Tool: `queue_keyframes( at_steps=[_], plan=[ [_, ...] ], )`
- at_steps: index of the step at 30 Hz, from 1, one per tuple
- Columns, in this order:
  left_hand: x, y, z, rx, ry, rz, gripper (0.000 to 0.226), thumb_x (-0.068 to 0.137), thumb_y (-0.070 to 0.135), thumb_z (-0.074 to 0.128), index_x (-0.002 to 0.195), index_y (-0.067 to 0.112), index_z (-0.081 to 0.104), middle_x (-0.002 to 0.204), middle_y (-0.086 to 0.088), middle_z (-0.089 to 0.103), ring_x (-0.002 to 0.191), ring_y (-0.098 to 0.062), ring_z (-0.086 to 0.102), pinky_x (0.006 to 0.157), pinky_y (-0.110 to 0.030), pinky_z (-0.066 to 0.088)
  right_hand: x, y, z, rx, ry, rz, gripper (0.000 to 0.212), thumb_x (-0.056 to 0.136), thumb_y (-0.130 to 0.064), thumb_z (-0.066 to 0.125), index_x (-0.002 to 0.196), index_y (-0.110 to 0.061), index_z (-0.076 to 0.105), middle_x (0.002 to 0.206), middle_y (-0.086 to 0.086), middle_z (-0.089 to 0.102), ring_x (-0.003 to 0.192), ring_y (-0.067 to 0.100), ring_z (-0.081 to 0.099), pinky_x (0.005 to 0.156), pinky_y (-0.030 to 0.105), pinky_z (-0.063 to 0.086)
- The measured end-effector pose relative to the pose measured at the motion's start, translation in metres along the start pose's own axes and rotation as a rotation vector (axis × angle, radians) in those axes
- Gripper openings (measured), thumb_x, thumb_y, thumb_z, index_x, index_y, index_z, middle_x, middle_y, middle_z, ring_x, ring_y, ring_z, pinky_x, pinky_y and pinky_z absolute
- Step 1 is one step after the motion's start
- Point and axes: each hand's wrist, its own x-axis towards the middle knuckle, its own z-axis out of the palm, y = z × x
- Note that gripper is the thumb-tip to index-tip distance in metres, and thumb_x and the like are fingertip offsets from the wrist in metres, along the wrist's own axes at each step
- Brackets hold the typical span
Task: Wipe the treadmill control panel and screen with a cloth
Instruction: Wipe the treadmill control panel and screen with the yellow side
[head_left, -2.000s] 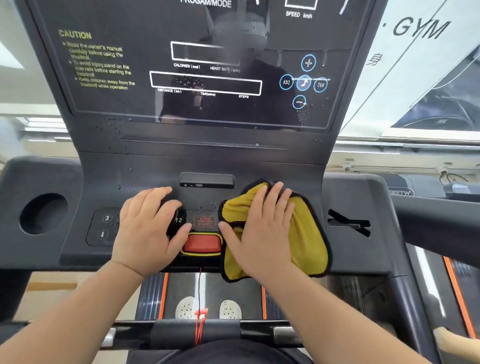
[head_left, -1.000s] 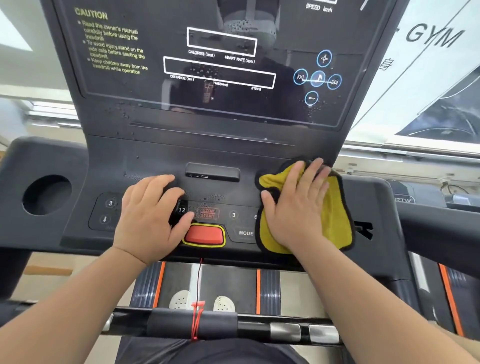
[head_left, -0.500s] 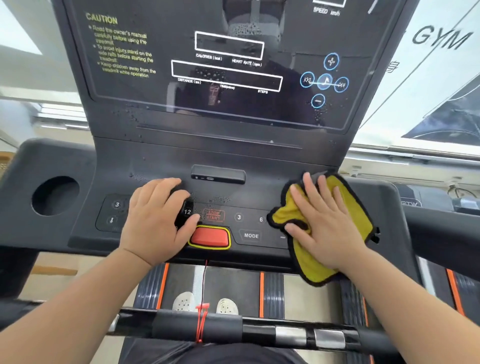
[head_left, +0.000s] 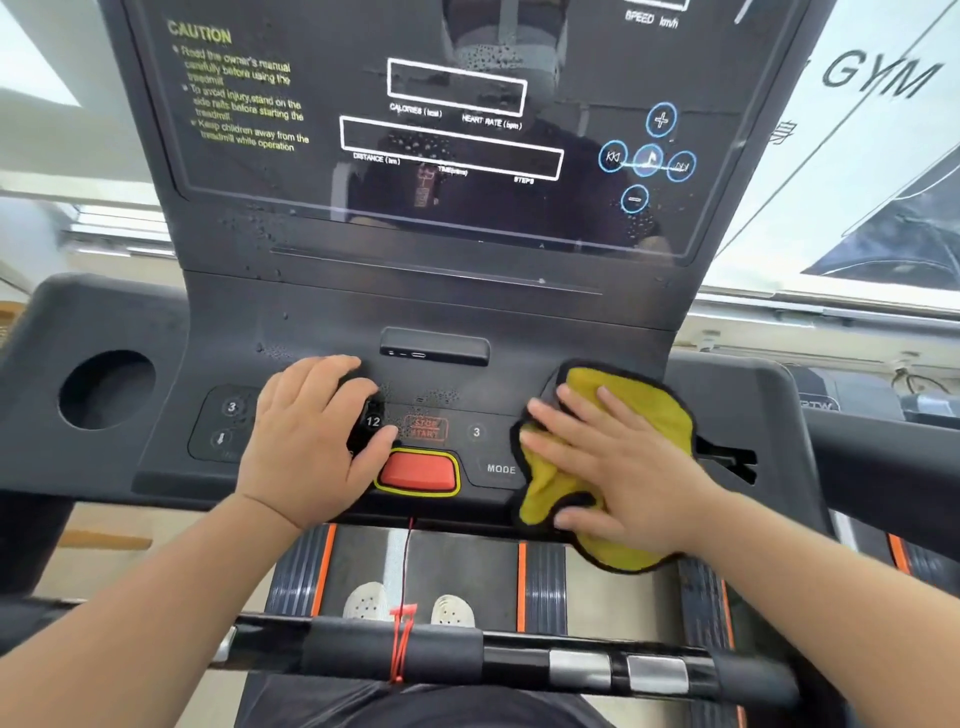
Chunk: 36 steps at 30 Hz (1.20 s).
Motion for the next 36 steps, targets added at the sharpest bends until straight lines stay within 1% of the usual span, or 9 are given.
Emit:
queue_keyframes(
  at_steps=[3,7,12,14,18,21,25,28,36],
  plan=[
    [0.0,0.0,0.0,0.005,-0.01,0.0,0.048,0.087,0.048,0.052,0.108,0.009,0.069,0.124,-0.013,0.063,0.116,-0.038,0.055,0.099,-0.051,0.039,0.023,0.022,-0.015,0.006,0.026,0.166,0.074,0.099,-0.074,0.02,0.163,-0.038,0.013,0.173,-0.008,-0.002,0.159,0.022,-0.014,0.128,0.053,-0.004],
    [0.0,0.0,0.0,0.004,-0.016,-0.004,0.048,0.087,0.049,0.052,0.109,0.009,0.069,0.124,-0.013,0.063,0.117,-0.038,0.055,0.1,-0.051,0.04,0.041,-0.021,-0.012,0.029,0.09,0.292,0.084,0.096,-0.077,0.022,0.164,-0.027,0.019,0.174,0.002,0.004,0.16,0.032,-0.005,0.127,0.06,0.006],
    [0.0,-0.001,0.001,-0.012,0.02,0.012,0.046,0.087,0.047,0.054,0.107,0.008,0.069,0.123,-0.013,0.063,0.114,-0.04,0.057,0.098,-0.052,0.043,0.009,-0.038,0.0,-0.073,0.051,-0.142,0.08,0.1,-0.073,0.028,0.164,-0.025,0.02,0.172,0.001,0.015,0.159,0.032,0.011,0.125,0.054,0.008],
    [0.0,-0.002,0.002,-0.011,0.031,0.015,0.046,0.087,0.047,0.055,0.106,0.008,0.069,0.122,-0.013,0.063,0.114,-0.04,0.057,0.098,-0.052,0.042,0.01,-0.013,-0.003,-0.091,0.023,-0.179,0.078,0.1,-0.074,0.025,0.164,-0.03,0.018,0.173,-0.002,0.012,0.159,0.03,0.009,0.125,0.056,0.002],
    [0.0,-0.002,0.003,-0.005,0.046,0.014,0.046,0.086,0.046,0.055,0.106,0.007,0.069,0.122,-0.014,0.063,0.114,-0.04,0.057,0.098,-0.051,0.042,0.034,0.027,-0.02,-0.093,0.035,0.068,0.08,0.098,-0.077,0.02,0.164,-0.032,0.017,0.173,-0.005,0.004,0.16,0.029,0.0,0.125,0.058,-0.009],
    [0.0,-0.001,0.003,-0.006,0.044,0.013,0.046,0.086,0.047,0.055,0.107,0.007,0.069,0.123,-0.014,0.063,0.115,-0.04,0.056,0.099,-0.051,0.041,0.045,0.0,-0.018,-0.055,0.07,0.169,0.088,0.095,-0.081,0.021,0.163,-0.026,0.022,0.173,0.002,0.007,0.159,0.033,0.0,0.125,0.064,-0.001],
    [0.0,-0.001,0.002,-0.016,0.041,0.011,0.046,0.087,0.046,0.053,0.107,0.007,0.069,0.123,-0.014,0.063,0.115,-0.04,0.056,0.1,-0.052,0.041,0.023,-0.042,-0.002,-0.094,0.028,-0.081,0.094,0.09,-0.076,0.041,0.164,-0.023,0.017,0.172,0.005,0.013,0.158,0.036,0.01,0.125,0.059,0.011],
    [0.0,0.0,0.001,-0.016,0.041,0.011,0.046,0.088,0.046,0.053,0.106,0.007,0.069,0.122,-0.014,0.063,0.114,-0.04,0.056,0.099,-0.052,0.041,0.014,-0.022,-0.003,-0.102,0.009,-0.247,0.084,0.095,-0.076,0.031,0.164,-0.029,0.015,0.173,0.0,0.01,0.159,0.031,0.008,0.125,0.055,0.003],
    [0.0,0.0,0.001,0.0,0.009,0.002,0.047,0.088,0.046,0.052,0.107,0.007,0.069,0.123,-0.014,0.063,0.115,-0.04,0.056,0.099,-0.051,0.041,0.048,0.003,-0.021,-0.029,0.041,0.094,0.094,0.09,-0.088,0.019,0.163,-0.029,0.024,0.173,0.0,0.006,0.159,0.027,-0.006,0.126,0.059,-0.004]
  ],
)
